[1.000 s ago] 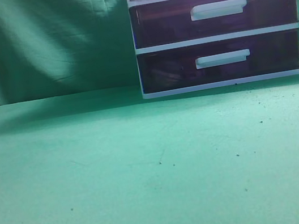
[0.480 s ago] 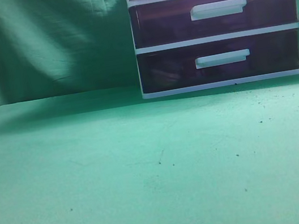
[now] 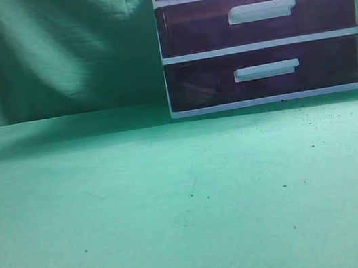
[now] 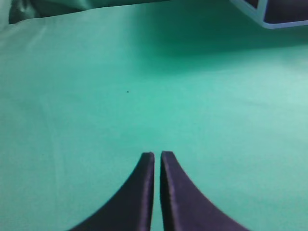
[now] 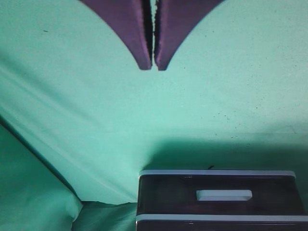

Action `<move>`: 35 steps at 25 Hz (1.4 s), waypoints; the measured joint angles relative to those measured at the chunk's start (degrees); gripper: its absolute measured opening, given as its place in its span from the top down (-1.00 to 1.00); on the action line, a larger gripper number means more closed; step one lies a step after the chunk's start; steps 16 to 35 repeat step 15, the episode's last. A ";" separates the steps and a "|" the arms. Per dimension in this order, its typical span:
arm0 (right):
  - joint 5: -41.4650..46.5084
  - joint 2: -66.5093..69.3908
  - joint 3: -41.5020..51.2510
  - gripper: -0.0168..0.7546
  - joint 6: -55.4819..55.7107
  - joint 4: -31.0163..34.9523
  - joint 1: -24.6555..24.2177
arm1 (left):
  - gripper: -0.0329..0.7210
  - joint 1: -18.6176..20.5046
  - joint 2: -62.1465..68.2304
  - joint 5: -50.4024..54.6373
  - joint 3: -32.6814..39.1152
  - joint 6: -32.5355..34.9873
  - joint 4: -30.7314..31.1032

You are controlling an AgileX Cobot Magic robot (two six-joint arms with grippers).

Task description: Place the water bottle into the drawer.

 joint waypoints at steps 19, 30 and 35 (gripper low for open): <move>0.00 0.00 0.00 0.96 0.00 0.00 0.00 | 0.91 0.00 0.00 -0.12 0.00 2.61 -2.24; 0.00 0.00 0.00 0.96 0.00 0.00 0.00 | 0.91 0.00 0.00 -0.12 0.00 2.61 -2.24; 0.00 0.00 0.00 0.96 0.00 0.00 0.00 | 0.91 0.00 0.00 -0.12 0.00 2.61 -2.24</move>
